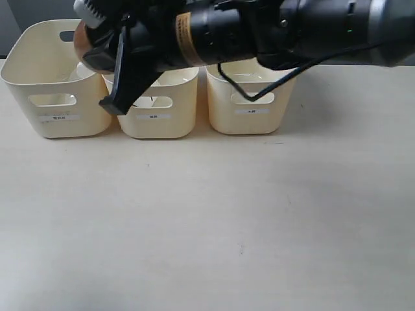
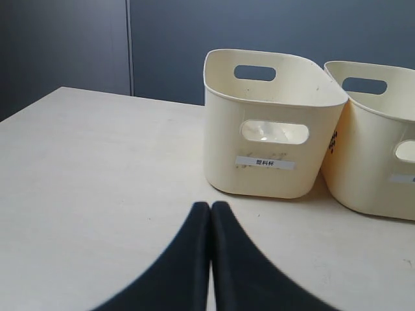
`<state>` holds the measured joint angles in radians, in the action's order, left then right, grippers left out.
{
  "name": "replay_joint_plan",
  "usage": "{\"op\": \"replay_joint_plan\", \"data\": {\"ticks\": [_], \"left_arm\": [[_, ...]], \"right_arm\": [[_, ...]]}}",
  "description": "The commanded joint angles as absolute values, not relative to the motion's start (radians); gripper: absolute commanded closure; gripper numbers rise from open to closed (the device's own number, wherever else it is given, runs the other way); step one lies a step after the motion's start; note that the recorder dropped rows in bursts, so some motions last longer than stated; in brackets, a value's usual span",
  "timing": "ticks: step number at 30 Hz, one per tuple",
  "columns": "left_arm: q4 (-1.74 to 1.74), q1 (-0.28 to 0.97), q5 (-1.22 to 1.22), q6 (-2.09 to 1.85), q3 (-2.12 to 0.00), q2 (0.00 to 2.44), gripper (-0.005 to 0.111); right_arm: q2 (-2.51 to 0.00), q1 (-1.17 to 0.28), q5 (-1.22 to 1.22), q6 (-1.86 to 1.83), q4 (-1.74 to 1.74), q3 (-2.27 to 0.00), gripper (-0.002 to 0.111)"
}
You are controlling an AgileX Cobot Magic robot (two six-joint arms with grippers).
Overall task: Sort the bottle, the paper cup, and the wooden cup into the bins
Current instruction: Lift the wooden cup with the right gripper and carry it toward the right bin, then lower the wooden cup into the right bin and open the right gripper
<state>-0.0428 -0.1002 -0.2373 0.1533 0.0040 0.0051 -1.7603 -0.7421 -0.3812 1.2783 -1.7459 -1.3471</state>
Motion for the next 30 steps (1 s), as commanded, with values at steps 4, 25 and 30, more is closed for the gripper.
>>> {"op": "replay_joint_plan", "data": {"ticks": [4,25,30], "left_arm": [[-0.043,-0.097,-0.232,0.155,0.0,0.0,0.107],[-0.043,-0.097,-0.232,0.155,0.0,0.0,0.107],[-0.043,-0.097,-0.232,0.155,0.0,0.0,0.107]], "right_arm": [[-1.601,-0.624,-0.346,1.317,-1.744,-1.245,0.109],[-1.819,-0.3,-0.387,1.705,-1.744,-1.379,0.109],[-1.953,-0.3,-0.365,1.746,-1.744,-1.452,0.109]]}}
